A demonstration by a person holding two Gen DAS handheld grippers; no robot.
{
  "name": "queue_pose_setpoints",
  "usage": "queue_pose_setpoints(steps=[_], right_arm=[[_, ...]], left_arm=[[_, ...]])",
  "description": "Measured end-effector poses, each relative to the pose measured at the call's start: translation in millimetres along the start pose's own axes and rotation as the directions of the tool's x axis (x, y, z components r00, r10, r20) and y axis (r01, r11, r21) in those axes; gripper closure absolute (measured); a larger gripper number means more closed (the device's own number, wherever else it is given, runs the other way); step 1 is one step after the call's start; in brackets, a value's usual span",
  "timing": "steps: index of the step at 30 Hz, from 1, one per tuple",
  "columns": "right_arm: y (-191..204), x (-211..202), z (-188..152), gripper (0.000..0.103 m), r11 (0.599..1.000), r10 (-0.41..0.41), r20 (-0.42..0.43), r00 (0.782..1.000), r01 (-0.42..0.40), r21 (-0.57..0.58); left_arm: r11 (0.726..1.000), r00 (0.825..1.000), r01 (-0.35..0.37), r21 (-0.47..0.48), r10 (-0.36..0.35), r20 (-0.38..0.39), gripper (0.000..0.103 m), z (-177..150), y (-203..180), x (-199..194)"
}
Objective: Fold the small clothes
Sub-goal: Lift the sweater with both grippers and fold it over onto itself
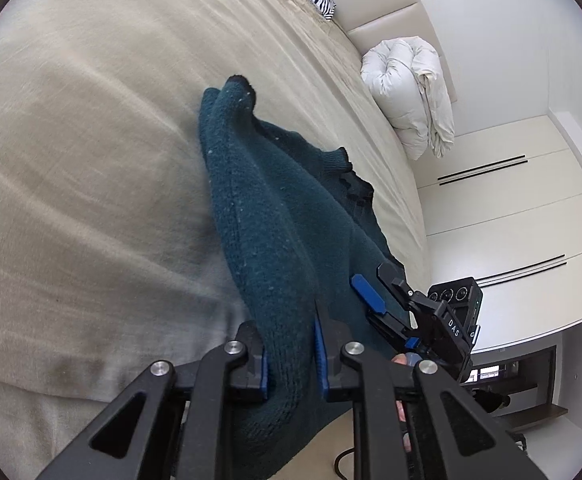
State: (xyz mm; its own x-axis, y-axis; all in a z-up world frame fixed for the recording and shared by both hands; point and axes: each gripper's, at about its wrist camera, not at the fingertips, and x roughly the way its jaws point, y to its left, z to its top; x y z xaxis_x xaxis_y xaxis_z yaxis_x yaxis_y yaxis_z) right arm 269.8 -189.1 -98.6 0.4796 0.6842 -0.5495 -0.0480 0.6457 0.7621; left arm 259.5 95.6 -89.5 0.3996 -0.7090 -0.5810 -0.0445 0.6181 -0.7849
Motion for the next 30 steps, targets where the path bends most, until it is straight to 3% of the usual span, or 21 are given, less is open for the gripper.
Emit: queue_pose_setpoints(steps=[4, 7, 13, 17, 19, 23, 26, 28, 30], right_arm=[[-12.2, -32.0, 9.1, 0.039, 0.991, 0.082, 0.021, 0.996, -0.084, 0.103], [-27.7, -63.6, 15.7, 0.037, 0.978, 0.151, 0.049, 0.987, -0.156, 0.139], [-79.1, -108.1, 25.2, 0.028, 0.92, 0.281, 0.117, 0.952, -0.303, 0.249], [-122.2, -122.4, 27.3, 0.029, 0.87, 0.328, 0.152, 0.932, -0.361, 0.337], [-139.5, -130.8, 26.7, 0.029, 0.835, 0.367, 0.184, 0.912, -0.411, 0.366], [-148.8, -142.3, 27.3, 0.029, 0.822, 0.4, 0.189, 0.897, -0.443, 0.358], [-146.5, -142.4, 32.0, 0.029, 0.839, 0.375, 0.17, 0.911, -0.412, 0.356], [-138.5, -142.8, 36.6, 0.029, 0.879, 0.322, 0.117, 0.94, -0.342, 0.332], [-130.2, -144.8, 42.4, 0.029, 0.917, 0.257, 0.057, 0.965, -0.262, 0.302]], left_arm=[[0.996, 1.0, -0.016, 0.087, 0.016, 0.002, 0.085, 2.5, -46.8, 3.4], [0.985, 1.0, -0.026, 0.17, 0.028, -0.009, 0.085, -2.8, -92.1, 20.5], [0.948, 0.996, -0.01, 0.319, 0.039, -0.083, 0.085, -38.9, -172.7, 102.5], [0.946, 0.985, 0.015, 0.323, 0.042, -0.168, 0.082, -69.4, -186.1, 172.9], [0.954, 0.976, 0.016, 0.299, 0.049, -0.211, 0.08, -81.4, -178.6, 193.9], [0.947, 0.983, 0.059, 0.316, 0.0, -0.183, 0.061, -92.0, -172.4, 169.2], [0.93, 0.991, 0.093, 0.357, -0.051, -0.124, 0.048, -93.3, -171.4, 130.4], [0.904, 0.979, 0.197, 0.38, -0.164, -0.118, 0.037, -98.2, -170.9, 103.5], [0.885, 0.985, 0.173, 0.432, -0.154, -0.081, 0.032, -103.6, -170.3, 89.1]])
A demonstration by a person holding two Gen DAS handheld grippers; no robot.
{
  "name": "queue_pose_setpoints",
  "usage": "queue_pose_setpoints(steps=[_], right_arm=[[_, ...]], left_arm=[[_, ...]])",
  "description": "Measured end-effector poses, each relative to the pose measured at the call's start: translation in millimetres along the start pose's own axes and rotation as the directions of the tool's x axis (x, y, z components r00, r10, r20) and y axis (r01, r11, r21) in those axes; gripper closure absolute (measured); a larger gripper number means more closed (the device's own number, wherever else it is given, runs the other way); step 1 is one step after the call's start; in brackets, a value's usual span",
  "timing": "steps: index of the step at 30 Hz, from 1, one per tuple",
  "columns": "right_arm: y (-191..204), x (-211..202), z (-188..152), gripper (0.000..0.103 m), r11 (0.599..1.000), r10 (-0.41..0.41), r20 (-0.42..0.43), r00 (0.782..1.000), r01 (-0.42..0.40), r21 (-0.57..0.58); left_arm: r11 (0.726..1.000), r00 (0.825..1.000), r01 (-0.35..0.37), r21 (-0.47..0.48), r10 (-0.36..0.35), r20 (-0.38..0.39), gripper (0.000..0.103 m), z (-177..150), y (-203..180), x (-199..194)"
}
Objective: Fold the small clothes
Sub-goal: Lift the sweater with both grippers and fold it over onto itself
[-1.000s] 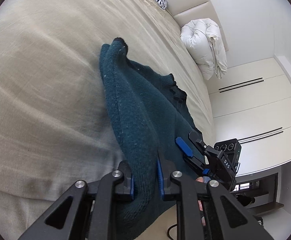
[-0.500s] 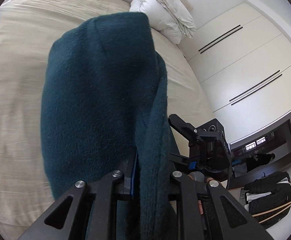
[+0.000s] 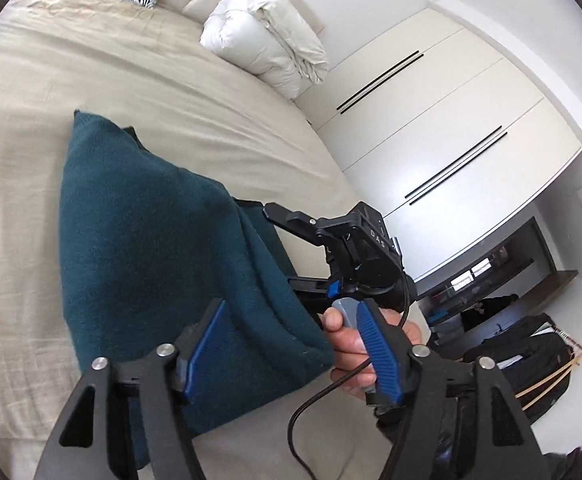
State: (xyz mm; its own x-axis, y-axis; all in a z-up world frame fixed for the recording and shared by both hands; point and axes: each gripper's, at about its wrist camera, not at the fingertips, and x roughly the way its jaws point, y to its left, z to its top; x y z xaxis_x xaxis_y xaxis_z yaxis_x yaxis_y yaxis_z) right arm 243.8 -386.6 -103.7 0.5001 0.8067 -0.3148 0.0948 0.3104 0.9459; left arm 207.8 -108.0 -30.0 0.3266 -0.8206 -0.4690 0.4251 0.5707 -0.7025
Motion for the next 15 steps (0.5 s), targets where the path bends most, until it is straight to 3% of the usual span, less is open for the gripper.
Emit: queue_pose_setpoints(steps=[2, 5, 8, 13, 15], right_arm=[[6.5, 6.0, 2.0, 0.029, 0.997, -0.079, -0.041, 0.996, 0.078, -0.024], [14.8, 13.0, 3.7, 0.031, 0.981, -0.191, -0.066, 0.979, 0.187, -0.058], [25.4, 25.7, 2.9, 0.052, 0.933, -0.341, -0.08, 0.937, 0.327, -0.154], [36.9, 35.7, 4.9, 0.088, 0.851, -0.492, -0.073, 0.867, 0.462, -0.248], [42.0, 30.8, 4.3, 0.09, 0.837, -0.507, -0.06, 0.86, 0.475, -0.271]], left_arm=[[0.998, 0.998, -0.055, 0.005, 0.055, -0.009, 0.033, -4.4, 8.9, -0.2], [0.994, 0.998, -0.051, -0.097, 0.049, -0.029, 0.034, -15.1, 37.0, -4.0], [0.993, 0.998, -0.067, -0.095, 0.066, -0.012, 0.034, -22.9, 40.0, -17.4], [0.994, 0.998, -0.07, -0.088, 0.07, -0.003, 0.034, -27.1, 33.6, -21.8], [0.993, 0.997, -0.071, -0.093, 0.072, -0.001, 0.034, -26.9, 34.2, -22.0]])
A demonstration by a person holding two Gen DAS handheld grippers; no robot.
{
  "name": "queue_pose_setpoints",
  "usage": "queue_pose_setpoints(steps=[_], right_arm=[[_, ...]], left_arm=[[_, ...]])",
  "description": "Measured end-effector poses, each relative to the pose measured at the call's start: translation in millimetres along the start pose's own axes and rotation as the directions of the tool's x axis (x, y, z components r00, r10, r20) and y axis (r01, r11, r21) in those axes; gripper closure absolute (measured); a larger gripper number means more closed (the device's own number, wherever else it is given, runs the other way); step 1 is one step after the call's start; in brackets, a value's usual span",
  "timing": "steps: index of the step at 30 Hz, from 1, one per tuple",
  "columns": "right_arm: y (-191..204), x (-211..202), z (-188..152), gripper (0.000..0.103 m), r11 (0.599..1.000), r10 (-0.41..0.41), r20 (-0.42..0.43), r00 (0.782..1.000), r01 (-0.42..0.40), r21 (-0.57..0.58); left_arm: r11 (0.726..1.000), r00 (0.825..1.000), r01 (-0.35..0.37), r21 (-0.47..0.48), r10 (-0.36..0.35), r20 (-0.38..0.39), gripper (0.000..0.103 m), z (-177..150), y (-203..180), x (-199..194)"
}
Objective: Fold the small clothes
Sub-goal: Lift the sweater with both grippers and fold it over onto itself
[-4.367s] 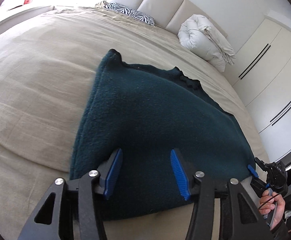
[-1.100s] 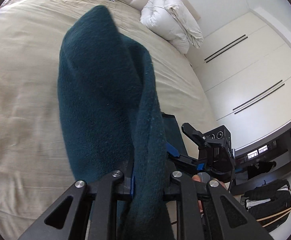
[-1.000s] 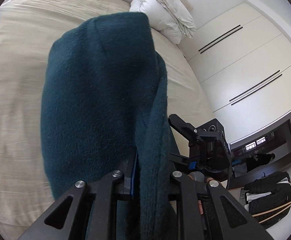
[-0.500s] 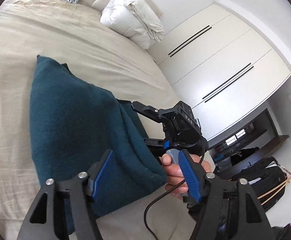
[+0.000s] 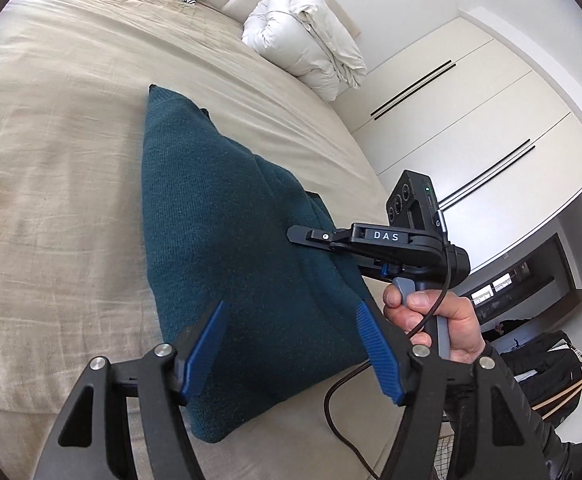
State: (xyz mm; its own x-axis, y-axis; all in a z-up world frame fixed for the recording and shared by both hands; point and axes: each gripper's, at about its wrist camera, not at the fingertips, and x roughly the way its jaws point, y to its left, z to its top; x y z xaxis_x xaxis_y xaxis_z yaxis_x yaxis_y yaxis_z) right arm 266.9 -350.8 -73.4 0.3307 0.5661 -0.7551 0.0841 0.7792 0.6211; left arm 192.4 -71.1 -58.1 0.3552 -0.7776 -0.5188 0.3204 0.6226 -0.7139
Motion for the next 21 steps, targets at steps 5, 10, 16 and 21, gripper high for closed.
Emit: queue_pose_setpoints(steps=[5, 10, 16, 21], right_arm=[[-11.0, -38.9, -1.1, 0.091, 0.999, 0.018, 0.08, 0.997, -0.016, -0.03], [-52.6, -65.3, 0.4, 0.091, 0.999, 0.041, 0.13, 0.991, -0.043, 0.015], [-110.8, -58.3, -21.8, 0.09, 0.977, 0.146, 0.137, 0.98, -0.165, 0.139], [-116.5, -79.7, -26.6, 0.085, 0.975, 0.127, 0.138, 0.982, -0.149, 0.162]], left_arm=[[1.0, 1.0, 0.0, 0.023, 0.0, 0.012, 0.034, 7.6, -7.8, 8.2], [0.999, 1.0, -0.013, 0.05, 0.013, 0.007, 0.034, 13.0, -21.3, 24.0], [0.989, 0.999, -0.045, 0.14, 0.047, -0.013, 0.034, 14.2, -43.5, 47.6], [0.984, 0.997, -0.068, 0.167, 0.071, -0.013, 0.034, 22.0, -50.3, 62.0]])
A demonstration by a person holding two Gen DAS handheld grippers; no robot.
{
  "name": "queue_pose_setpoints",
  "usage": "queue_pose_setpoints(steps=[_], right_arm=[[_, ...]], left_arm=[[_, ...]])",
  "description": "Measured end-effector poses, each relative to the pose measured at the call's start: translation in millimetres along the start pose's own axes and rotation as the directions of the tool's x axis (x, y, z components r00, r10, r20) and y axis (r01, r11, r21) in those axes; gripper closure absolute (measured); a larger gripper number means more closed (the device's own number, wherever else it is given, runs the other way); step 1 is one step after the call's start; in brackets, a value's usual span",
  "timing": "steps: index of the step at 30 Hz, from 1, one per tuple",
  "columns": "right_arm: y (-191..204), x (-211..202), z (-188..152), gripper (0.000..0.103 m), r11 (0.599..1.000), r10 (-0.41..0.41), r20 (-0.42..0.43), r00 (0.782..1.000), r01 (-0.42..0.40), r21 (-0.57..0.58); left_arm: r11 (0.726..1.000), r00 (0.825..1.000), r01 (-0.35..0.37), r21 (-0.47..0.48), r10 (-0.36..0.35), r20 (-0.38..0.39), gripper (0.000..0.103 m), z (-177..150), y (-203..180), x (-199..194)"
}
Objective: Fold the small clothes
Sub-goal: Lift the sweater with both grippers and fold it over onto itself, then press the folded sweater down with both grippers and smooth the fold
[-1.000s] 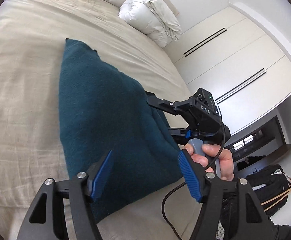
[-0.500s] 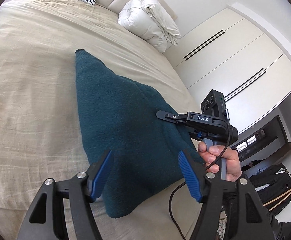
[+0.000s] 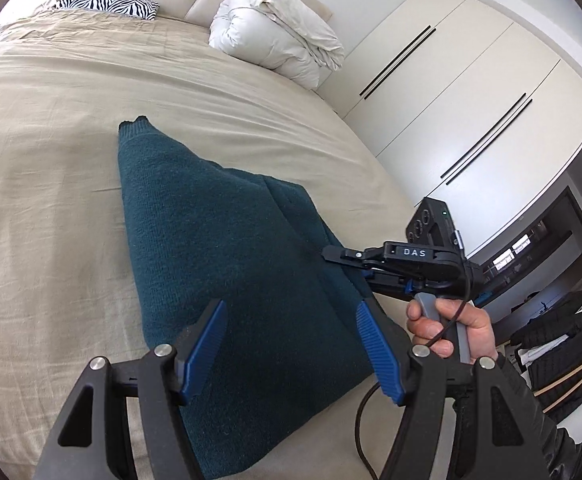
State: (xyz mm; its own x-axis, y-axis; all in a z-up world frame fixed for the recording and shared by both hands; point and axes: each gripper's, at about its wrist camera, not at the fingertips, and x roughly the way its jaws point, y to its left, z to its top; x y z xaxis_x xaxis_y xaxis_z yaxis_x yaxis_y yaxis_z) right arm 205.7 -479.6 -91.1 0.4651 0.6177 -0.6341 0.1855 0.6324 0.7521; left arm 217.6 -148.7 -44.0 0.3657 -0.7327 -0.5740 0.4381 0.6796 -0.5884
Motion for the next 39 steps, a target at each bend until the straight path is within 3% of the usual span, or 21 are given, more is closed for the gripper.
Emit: queue_pose_setpoints(steps=[3, 5, 7, 9, 12, 13, 17, 19, 22, 26, 31, 34, 37, 39], right_arm=[[5.7, -42.2, 0.2, 0.083, 0.993, -0.113, 0.112, 0.987, 0.117, -0.032], [12.6, -65.7, -1.8, 0.083, 0.993, -0.104, 0.151, 0.983, 0.112, -0.041], [21.7, -79.1, -6.1, 0.083, 0.994, -0.043, 0.136, 0.99, 0.057, -0.096], [41.3, -70.0, -8.3, 0.083, 0.988, -0.038, 0.086, 0.996, 0.05, -0.148], [47.0, -47.5, -11.0, 0.083, 0.976, -0.157, 0.003, 0.988, 0.155, -0.15], [57.9, -23.2, -20.6, 0.083, 0.974, -0.182, -0.025, 0.983, 0.177, -0.142], [64.4, -13.0, -37.4, 0.083, 0.968, -0.176, -0.01, 0.984, 0.172, -0.182], [65.0, -19.5, -41.6, 0.093, 0.971, -0.168, -0.008, 0.986, 0.164, -0.176], [62.2, -29.8, -49.1, 0.096, 0.98, -0.139, -0.009, 0.99, 0.136, -0.146], [51.2, -26.2, -54.4, 0.098, 0.982, -0.142, 0.021, 0.99, 0.144, -0.122], [14.9, -32.1, -60.3, 0.099, 0.996, -0.081, 0.066, 0.995, 0.084, -0.033], [-6.1, -20.3, -52.9, 0.1, 0.999, -0.044, 0.079, 0.996, 0.045, -0.013], [-7.9, -18.0, -53.0, 0.096, 1.0, 0.005, 0.077, 0.997, -0.003, -0.019], [1.5, -35.2, -54.1, 0.094, 0.999, 0.008, 0.107, 0.994, -0.004, -0.032]], left_arm=[[0.999, 1.0, -0.023, 0.034, 0.023, -0.006, 0.034, 1.9, -3.9, 12.0], [0.998, 0.999, -0.042, 0.049, 0.043, -0.018, 0.034, 1.9, -4.6, 24.3], [0.995, 0.997, -0.072, 0.072, 0.075, -0.033, 0.033, -0.6, -5.1, 38.5], [0.991, 0.992, -0.105, 0.083, 0.11, -0.059, 0.034, -6.3, -2.4, 50.5], [0.988, 0.992, -0.116, 0.103, 0.121, -0.044, 0.033, -11.4, -3.6, 52.1], [0.986, 0.991, -0.123, 0.115, 0.129, -0.047, 0.033, -12.6, -4.5, 53.2], [0.982, 0.99, -0.128, 0.14, 0.136, -0.048, 0.034, -16.5, -4.1, 54.8], [0.983, 0.99, -0.127, 0.136, 0.135, -0.05, 0.034, -17.3, -2.5, 53.3], [0.981, 0.988, -0.136, 0.141, 0.146, -0.058, 0.034, -17.5, -3.0, 54.4], [0.979, 0.987, -0.141, 0.146, 0.15, -0.056, 0.035, -17.0, -2.0, 56.0], [0.984, 0.99, -0.131, 0.121, 0.135, -0.028, 0.035, -17.3, -4.0, 54.7], [0.971, 0.984, -0.168, 0.171, 0.176, -0.032, 0.035, -20.5, -7.8, 63.9], [0.956, 0.978, -0.196, 0.219, 0.207, -0.025, 0.035, -22.6, -14.0, 61.9], [0.969, 0.983, -0.179, 0.171, 0.181, 0.008, 0.035, -17.9, -14.4, 45.3]])
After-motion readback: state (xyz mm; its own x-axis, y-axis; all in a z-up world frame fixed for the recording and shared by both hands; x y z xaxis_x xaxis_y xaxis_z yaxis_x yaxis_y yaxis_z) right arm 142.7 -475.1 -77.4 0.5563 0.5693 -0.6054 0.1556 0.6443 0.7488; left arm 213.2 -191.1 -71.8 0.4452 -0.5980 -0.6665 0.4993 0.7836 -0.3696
